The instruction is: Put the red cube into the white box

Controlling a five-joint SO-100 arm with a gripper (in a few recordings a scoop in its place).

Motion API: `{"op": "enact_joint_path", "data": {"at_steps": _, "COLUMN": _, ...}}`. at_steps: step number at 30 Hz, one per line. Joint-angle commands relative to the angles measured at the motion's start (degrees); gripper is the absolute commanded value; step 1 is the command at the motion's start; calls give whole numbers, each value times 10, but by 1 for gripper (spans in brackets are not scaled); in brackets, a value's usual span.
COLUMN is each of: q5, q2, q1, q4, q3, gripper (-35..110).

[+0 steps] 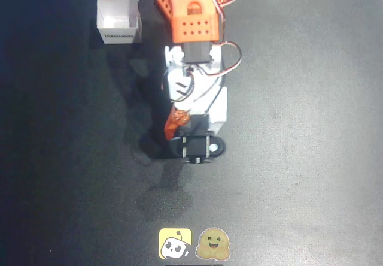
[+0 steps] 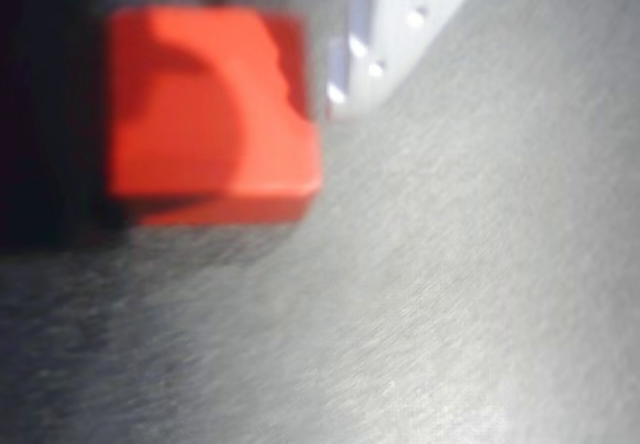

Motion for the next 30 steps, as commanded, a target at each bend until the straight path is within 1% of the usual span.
{"op": "enact_joint_path", "data": {"at_steps": 1, "q5": -3, "q2": -5, "q1": -3, "q4": -23, "q3": -19, "gripper": 29}}
{"op": "enact_joint_path", "data": {"at_steps": 18, "q5": 6, "q2": -54, "q1": -22, "q4": -69, "q3": -23, "gripper": 28}}
{"op": "enact_joint_path", "data": {"at_steps": 24, "q5": 6, "q2": -69, "q1": -18, "q4": -78, "q3": -18, "gripper": 15}}
{"op": "enact_joint_path", "data": {"at_steps": 27, "q5": 7, "q2": -77, "q1": -11, "q4": -84, "q3": -17, "gripper": 2}}
{"op": "enact_joint_path", "data": {"at_steps": 28, "q5": 7, "q2": -80, "q1": -10, "q4": -86, "q3": -17, "gripper": 0}}
{"op": "enact_joint_path", "data": {"at_steps": 30, "q5": 7, "q2": -82, "q1": -6, "q4": -87, "q3": -17, "gripper": 0}}
